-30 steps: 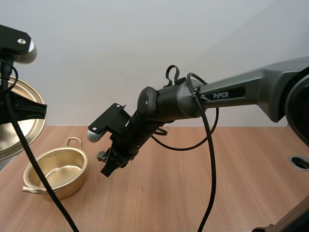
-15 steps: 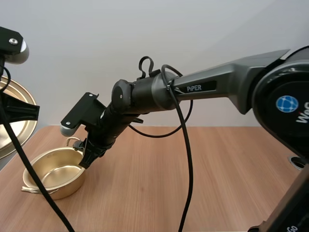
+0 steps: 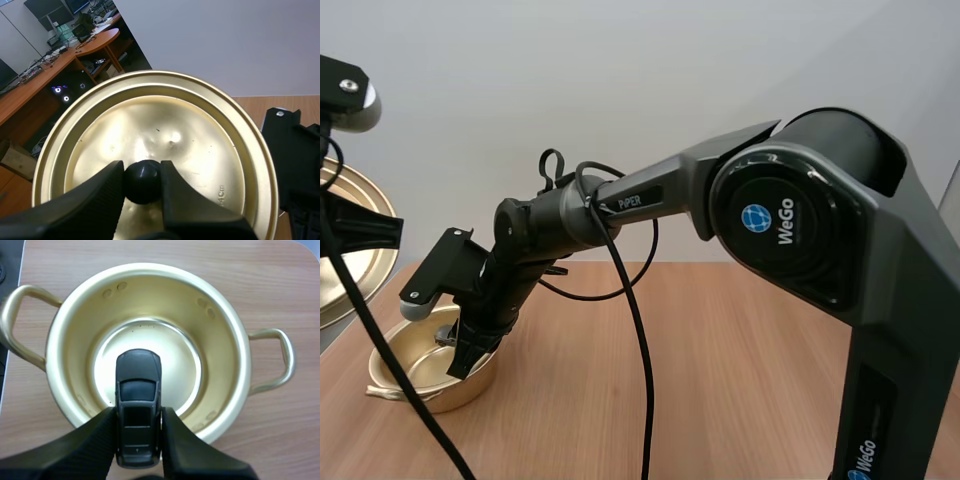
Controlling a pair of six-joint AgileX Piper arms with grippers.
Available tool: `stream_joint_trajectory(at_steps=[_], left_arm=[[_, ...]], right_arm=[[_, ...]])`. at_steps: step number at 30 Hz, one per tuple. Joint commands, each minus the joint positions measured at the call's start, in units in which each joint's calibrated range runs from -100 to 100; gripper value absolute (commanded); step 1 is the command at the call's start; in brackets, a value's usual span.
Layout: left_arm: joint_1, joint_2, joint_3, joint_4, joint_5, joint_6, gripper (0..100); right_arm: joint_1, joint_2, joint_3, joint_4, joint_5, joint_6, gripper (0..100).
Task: Open the pot, put the car inside, and close it
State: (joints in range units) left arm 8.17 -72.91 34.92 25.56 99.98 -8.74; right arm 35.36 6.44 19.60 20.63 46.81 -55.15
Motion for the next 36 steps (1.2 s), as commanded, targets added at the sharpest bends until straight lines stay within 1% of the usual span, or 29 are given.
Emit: stream_joint_trajectory(at_steps=[1,3,10,16,22,28,32,36], left_arm=[[0.01,-0.04,0.04,-0.01,0.02,-0.35,0],[0.01,-0.04,0.04,-0.11,0.02,-0.45,0],[0.01,-0.04,0.04,-0.11,0.02,-0.45,0],[0.01,-0.04,0.04,-0.22,0.02,-0.67,0],[0.01,-0.04,0.04,-0.44,0.02,-0.85,0],[0.01,-0.04,0.04,-0.44,0.02,-0.85,0],[0.01,-0.04,0.04,-0.55,0.02,-0.85,0],[0.01,-0.04,0.04,-0.55,0.02,-0.85,0]], right_arm=[[0.26,0.90,-1.69,-1.46,0.02,-0.03,0],[0.42,1.51,-3.36,-2.49,0.02,-0.03,0],[0.42,3.91,-7.21,-2.50,0.41,-0.03,0],[0.42,8.32,-9.71,-2.50,0.23,-0.03,0],[0.42,11.49,-13.04,-2.50,2.40,-0.03,0],[0.78,12.77,-13.92,-2.09,2.67,-0.03,0],[1.21,12.77,-13.92,-1.73,0.04,-0.03,0],[1.59,12.77,-14.02,-1.63,-0.18,0.51,0]])
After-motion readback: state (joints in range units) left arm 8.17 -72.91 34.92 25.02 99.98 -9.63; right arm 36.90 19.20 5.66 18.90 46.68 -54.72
